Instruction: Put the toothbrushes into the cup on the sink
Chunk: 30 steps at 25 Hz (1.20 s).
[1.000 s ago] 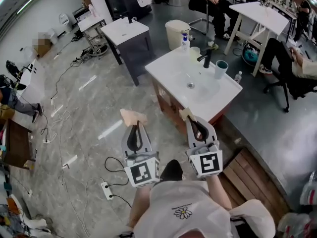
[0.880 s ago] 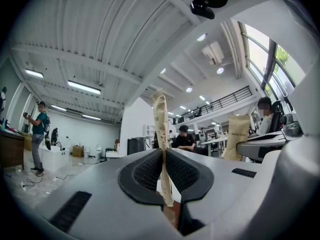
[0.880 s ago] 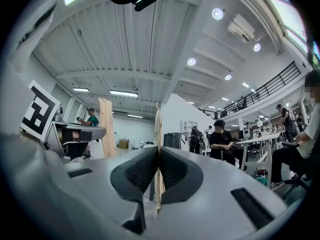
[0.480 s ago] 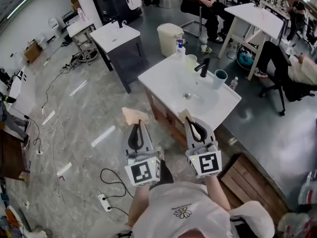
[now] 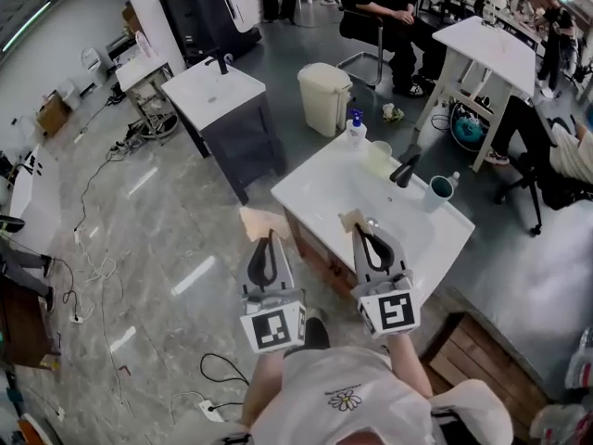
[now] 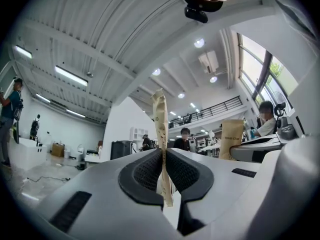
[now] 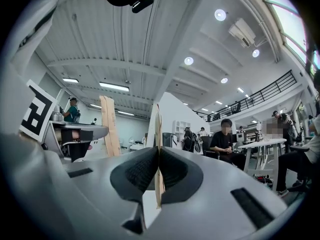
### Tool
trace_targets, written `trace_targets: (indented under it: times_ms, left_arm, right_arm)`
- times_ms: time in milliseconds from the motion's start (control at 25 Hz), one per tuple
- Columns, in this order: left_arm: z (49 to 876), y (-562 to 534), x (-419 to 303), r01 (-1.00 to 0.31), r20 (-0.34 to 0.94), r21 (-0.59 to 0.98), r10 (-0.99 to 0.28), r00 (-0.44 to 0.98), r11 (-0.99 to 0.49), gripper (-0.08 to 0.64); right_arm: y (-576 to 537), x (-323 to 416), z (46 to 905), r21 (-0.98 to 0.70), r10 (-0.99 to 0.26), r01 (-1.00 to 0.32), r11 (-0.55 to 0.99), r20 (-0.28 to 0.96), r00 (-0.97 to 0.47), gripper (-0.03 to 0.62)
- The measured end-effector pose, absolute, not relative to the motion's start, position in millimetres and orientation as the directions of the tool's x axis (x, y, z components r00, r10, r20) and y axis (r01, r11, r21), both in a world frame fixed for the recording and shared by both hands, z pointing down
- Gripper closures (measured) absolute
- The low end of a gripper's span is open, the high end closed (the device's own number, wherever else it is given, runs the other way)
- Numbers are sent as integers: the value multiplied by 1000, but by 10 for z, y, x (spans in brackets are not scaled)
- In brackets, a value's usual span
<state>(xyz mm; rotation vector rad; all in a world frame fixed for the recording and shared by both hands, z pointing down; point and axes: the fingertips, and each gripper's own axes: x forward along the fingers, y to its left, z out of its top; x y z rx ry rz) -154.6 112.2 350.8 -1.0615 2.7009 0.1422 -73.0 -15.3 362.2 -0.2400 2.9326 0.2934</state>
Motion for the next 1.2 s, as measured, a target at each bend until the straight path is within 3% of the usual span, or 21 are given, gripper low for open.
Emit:
trace_targets:
  times_ms: [240,520,840,1200]
  left_arm:
    - [3369,853,-2508,-722,-249,-31,-705,-664,691,526]
    - [3356,638,-3125,-758,-252,22,-730,-636,652,525]
    - [3402,380,-3243,-788,-244,51,-757,-606,614,525]
    - [3437,-142,-3020,-829,-263,-4,-800,-539,560,526]
  right_arm:
    - [-364,-1660,3455,168,-179,-212,963,-194,-965,577]
    - [-617,-2198,3533,162,-246,-265,950,-129,-961,577]
    - [-827,-2344,3408,186,-269,-294,938,-148,-952,577]
    - [-1252,-1913,3347,175,-337,-375,910,-212,-917,577]
